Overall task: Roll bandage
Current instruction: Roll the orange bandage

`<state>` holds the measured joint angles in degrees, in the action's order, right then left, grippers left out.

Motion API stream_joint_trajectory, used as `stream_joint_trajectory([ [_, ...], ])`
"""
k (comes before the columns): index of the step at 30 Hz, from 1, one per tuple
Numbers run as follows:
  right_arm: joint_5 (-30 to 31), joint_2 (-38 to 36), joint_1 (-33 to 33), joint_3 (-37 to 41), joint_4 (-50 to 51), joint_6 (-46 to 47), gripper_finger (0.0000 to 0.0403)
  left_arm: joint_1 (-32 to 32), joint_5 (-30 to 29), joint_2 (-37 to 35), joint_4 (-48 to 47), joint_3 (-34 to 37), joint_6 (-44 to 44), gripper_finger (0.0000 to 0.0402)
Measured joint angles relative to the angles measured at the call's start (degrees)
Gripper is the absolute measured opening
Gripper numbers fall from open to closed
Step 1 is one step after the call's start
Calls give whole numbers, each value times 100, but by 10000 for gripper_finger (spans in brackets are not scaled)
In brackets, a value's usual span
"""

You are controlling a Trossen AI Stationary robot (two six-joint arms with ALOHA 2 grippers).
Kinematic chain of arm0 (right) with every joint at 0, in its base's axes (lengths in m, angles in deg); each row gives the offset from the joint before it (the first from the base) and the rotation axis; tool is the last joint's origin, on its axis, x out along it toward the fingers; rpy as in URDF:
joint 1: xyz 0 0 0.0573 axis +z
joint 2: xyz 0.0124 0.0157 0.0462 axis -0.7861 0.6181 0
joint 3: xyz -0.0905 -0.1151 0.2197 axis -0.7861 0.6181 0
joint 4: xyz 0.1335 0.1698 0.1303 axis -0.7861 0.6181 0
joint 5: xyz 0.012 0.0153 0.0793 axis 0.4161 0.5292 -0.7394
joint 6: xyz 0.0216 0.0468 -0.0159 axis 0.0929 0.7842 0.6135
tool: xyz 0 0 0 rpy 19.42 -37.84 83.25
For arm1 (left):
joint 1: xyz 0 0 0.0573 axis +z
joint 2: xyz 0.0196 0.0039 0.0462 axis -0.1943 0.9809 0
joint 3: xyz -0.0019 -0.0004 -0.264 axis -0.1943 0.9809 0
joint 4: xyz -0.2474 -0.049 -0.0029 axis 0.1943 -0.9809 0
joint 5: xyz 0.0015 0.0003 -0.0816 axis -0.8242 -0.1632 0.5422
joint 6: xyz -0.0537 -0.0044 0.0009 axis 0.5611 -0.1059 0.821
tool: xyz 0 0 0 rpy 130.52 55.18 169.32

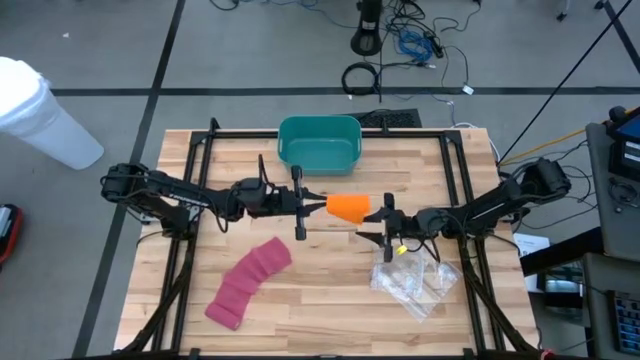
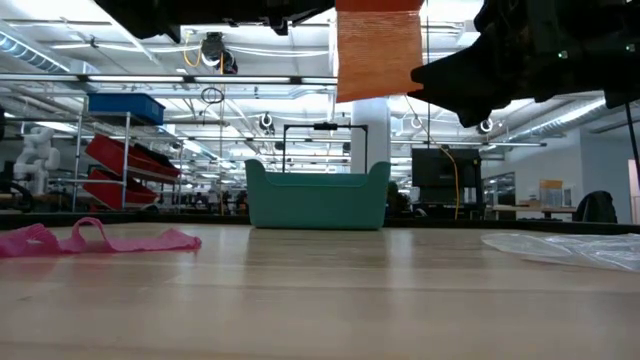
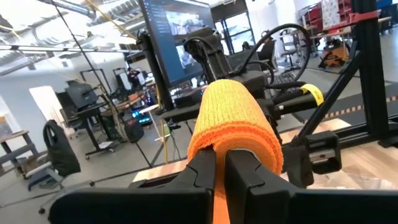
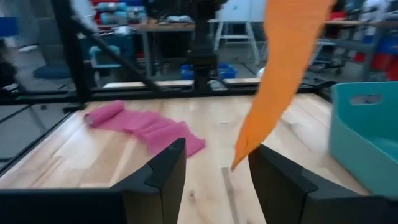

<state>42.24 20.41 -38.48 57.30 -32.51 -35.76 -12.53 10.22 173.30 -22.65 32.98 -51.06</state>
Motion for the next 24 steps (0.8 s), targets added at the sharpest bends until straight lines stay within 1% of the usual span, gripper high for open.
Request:
stream_joint_trajectory([
  [4,632,72,-17,-1,-211,-172,144,12,0,0,-2,0,4,13],
  [8,696,78,-105,-4,-405,-275,109,12,2,0,-4,0,4,13],
  [12,441,78,-230,-96,-385,-270,57,14,3,0,-7,0,2,14],
  [14,379,75,-313,-222,-199,-166,22,14,65,0,-7,0,-14,14],
  [15,258,75,-351,-286,-16,-169,12,14,93,0,-7,0,-14,14],
  [18,-56,78,-393,-492,553,-18,3,12,107,0,-9,2,-7,14],
  [21,-274,75,-304,-619,1038,210,1,18,109,0,-25,2,-67,14],
  [24,-338,67,-85,-636,1053,439,0,18,176,-2,-232,2,-535,14],
])
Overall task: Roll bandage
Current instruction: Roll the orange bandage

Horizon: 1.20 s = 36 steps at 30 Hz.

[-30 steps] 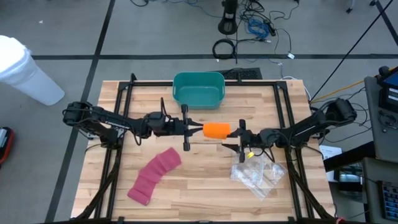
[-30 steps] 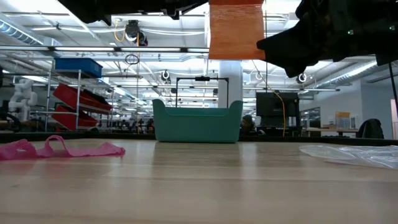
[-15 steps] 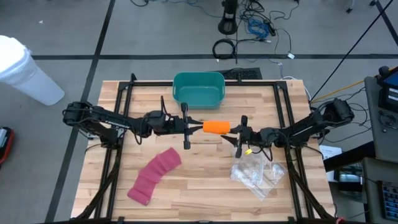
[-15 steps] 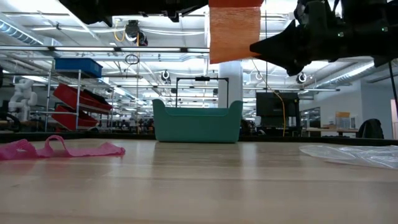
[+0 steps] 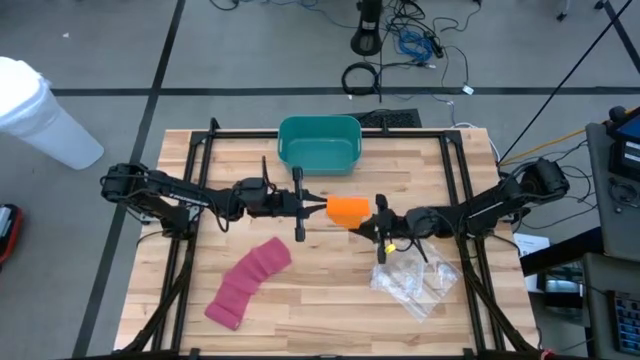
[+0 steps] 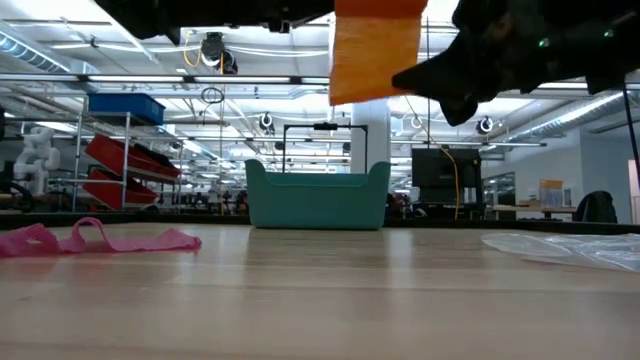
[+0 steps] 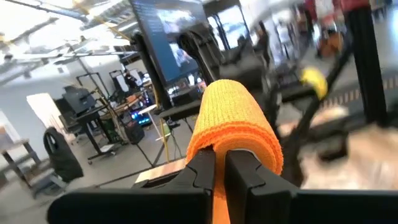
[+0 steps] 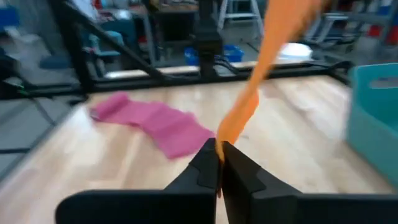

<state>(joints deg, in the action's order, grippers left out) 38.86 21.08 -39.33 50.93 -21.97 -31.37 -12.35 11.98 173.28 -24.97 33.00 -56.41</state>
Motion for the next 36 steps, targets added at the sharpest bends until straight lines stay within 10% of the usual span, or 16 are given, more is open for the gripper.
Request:
stream_joint_trajectory([
  [36,-407,-1410,-49,-4,-353,16,0,-47,-445,24,-820,2,-1685,7],
])
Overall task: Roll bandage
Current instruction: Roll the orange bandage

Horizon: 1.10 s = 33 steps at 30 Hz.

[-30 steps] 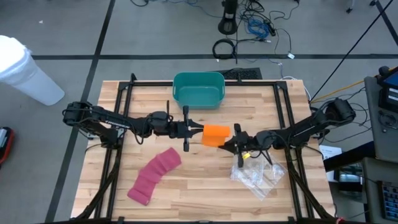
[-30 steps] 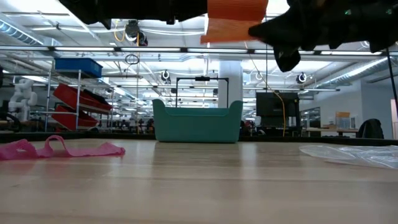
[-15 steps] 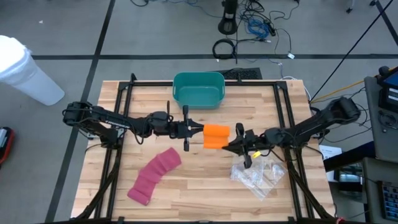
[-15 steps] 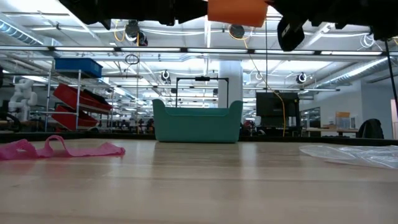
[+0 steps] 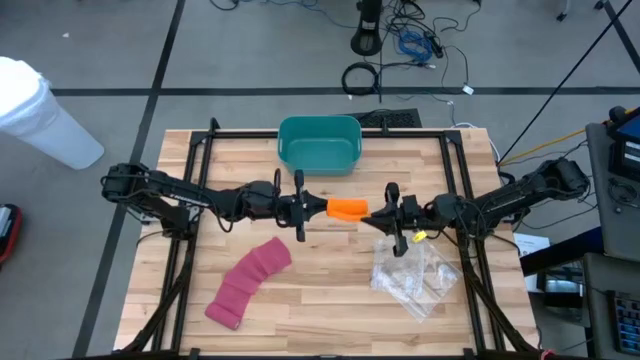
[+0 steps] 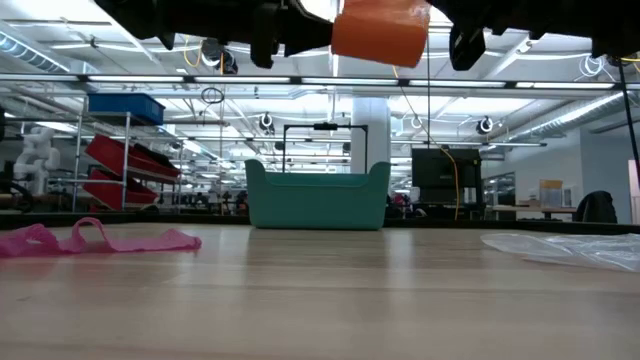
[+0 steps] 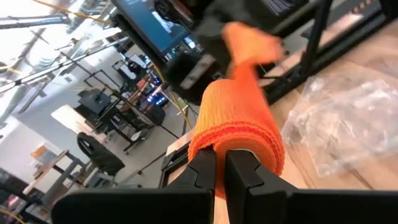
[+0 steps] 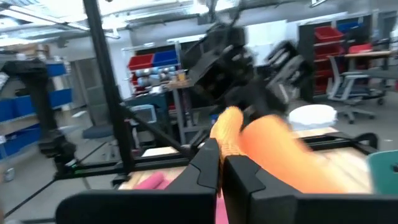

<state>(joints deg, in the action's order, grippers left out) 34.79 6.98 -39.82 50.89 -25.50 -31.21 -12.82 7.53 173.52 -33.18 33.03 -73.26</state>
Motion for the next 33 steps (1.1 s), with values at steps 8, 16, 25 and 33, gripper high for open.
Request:
stream_joint_trajectory([
  [8,-46,-17,-430,0,57,52,0,-28,2,4,-41,0,-92,7],
  [16,-55,-17,-526,0,64,275,0,-39,300,4,-52,0,-75,7],
  [25,74,-17,-546,0,190,923,28,-37,436,9,-60,0,-31,7],
  [33,522,-17,-605,0,183,2529,141,-93,697,9,-91,0,-25,7],
])
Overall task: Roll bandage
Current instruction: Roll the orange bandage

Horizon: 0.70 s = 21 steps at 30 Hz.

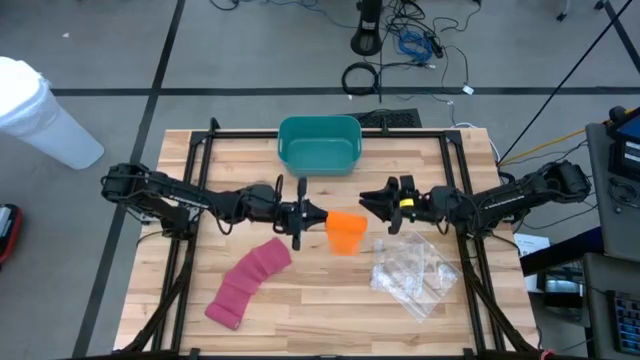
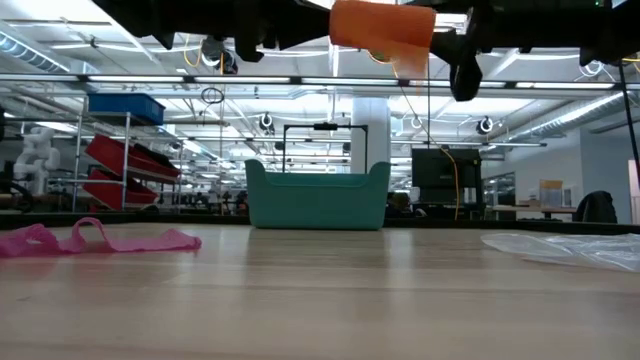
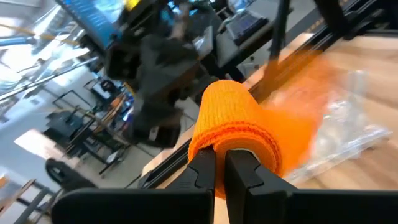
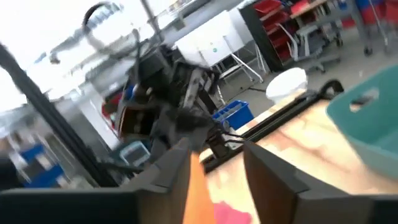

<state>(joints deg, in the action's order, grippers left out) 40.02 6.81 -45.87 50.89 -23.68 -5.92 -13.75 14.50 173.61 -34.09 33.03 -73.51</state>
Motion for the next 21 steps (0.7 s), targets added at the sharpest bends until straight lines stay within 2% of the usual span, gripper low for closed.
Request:
stream_joint_trajectory([
  [3,-15,0,-9,0,-4,497,172,7,14,2,2,0,2,7],
  [6,-85,-1,-7,0,-90,596,192,12,73,2,13,0,126,7],
  [12,-965,-180,56,0,-84,-654,202,24,66,2,51,0,144,7],
  [17,-859,-323,401,0,241,-1544,194,17,62,2,79,0,159,7],
  [21,-263,-362,780,0,677,-2008,186,48,39,2,85,0,845,7],
])
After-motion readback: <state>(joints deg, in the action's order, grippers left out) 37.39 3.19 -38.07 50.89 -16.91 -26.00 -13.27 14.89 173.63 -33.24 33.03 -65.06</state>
